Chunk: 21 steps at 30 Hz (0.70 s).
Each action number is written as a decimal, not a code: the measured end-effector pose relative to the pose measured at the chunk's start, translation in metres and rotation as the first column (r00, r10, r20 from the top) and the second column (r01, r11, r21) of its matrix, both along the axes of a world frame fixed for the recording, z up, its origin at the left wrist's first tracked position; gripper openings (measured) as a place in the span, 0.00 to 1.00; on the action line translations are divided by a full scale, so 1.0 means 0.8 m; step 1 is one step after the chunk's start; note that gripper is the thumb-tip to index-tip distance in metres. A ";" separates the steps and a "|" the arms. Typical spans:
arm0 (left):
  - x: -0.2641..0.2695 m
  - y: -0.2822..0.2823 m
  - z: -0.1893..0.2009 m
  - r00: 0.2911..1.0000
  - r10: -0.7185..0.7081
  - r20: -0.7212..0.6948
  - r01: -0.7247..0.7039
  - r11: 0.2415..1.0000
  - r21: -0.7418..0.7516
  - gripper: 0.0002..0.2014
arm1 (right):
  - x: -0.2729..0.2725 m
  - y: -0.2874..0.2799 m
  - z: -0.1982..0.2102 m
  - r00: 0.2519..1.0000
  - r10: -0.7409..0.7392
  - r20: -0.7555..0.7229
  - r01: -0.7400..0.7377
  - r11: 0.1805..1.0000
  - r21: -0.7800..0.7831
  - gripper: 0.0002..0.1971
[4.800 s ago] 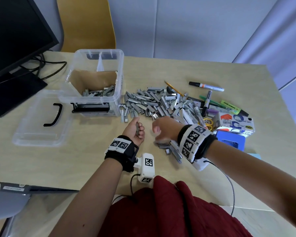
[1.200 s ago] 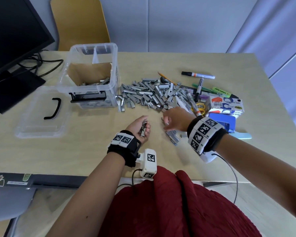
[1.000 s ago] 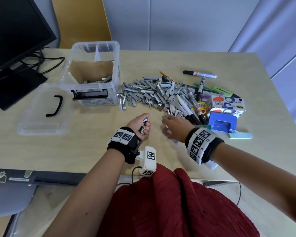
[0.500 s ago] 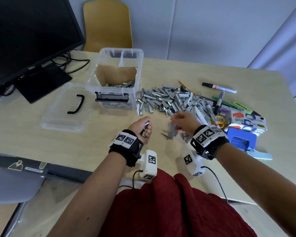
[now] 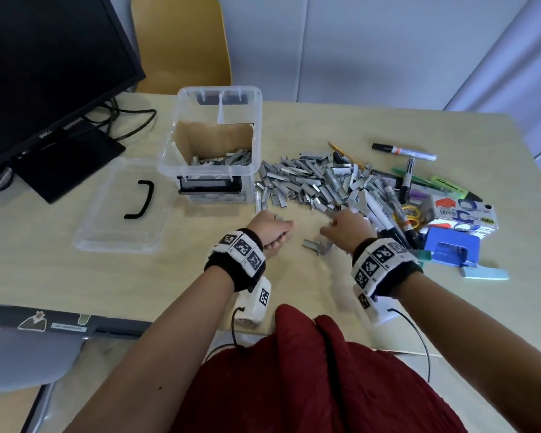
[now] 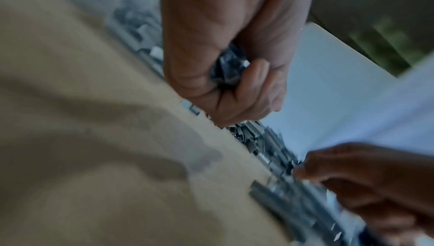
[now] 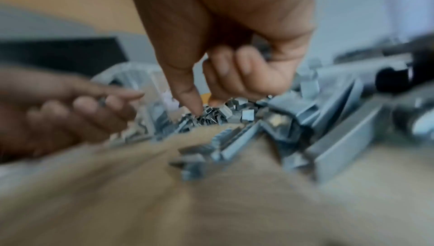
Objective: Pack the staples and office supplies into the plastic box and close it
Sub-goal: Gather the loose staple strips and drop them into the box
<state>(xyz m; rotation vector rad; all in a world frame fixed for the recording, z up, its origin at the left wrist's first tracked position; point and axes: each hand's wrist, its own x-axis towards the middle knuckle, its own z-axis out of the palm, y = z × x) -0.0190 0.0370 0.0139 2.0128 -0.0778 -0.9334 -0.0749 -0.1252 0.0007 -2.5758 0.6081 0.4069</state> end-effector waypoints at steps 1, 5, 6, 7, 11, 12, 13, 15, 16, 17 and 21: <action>0.001 -0.006 -0.001 0.988 -0.110 0.111 0.098 0.989 0.109 0.18 | -0.002 0.002 0.000 0.999 -0.004 -0.038 0.002 0.998 -0.066 0.14; -0.007 -0.027 -0.007 0.883 -0.339 0.325 0.233 0.918 0.322 0.20 | -0.005 0.012 0.000 0.991 -0.002 -0.137 -0.028 0.976 -0.216 0.20; -0.007 -0.031 -0.009 0.869 -0.350 0.351 0.236 0.915 0.327 0.19 | -0.005 0.012 -0.001 0.991 0.008 -0.131 -0.037 0.974 -0.223 0.17; -0.006 -0.033 -0.011 0.851 -0.363 0.378 0.240 0.911 0.335 0.18 | -0.004 0.010 0.000 0.992 -0.003 -0.130 -0.022 0.982 -0.190 0.13; -0.001 -0.040 -0.011 0.698 -0.582 0.417 0.422 0.805 0.417 0.07 | -0.006 -0.021 0.006 0.964 -0.256 -0.068 0.253 0.813 0.524 0.18; -0.001 -0.042 -0.012 0.632 -0.664 0.399 0.494 0.742 0.453 0.07 | -0.008 -0.029 0.007 0.931 -0.352 -0.099 0.308 0.607 0.733 0.18; -0.001 -0.043 -0.013 0.572 -0.733 0.368 0.554 0.676 0.485 0.07 | -0.011 -0.036 0.009 0.900 -0.413 -0.142 0.311 0.377 0.873 0.18; -0.005 -0.047 -0.016 0.474 -0.828 0.299 0.623 0.555 0.551 0.08 | -0.015 -0.045 0.014 0.868 -0.470 -0.159 0.220 0.078 0.972 0.14; -0.008 -0.048 -0.018 0.440 -0.857 0.270 0.631 0.509 0.586 0.11 | -0.017 -0.047 0.017 0.860 -0.492 -0.136 0.174 0.031 0.984 0.12; -0.012 -0.049 -0.019 0.420 -0.873 0.249 0.624 0.477 0.619 0.13 | -0.017 -0.049 0.018 0.852 -0.510 -0.118 0.151 0.024 0.988 0.11; -0.018 -0.051 -0.022 0.457 -0.842 0.287 0.561 0.523 0.642 0.14 | -0.011 -0.048 0.012 0.871 -0.486 -0.071 0.187 0.195 0.963 0.13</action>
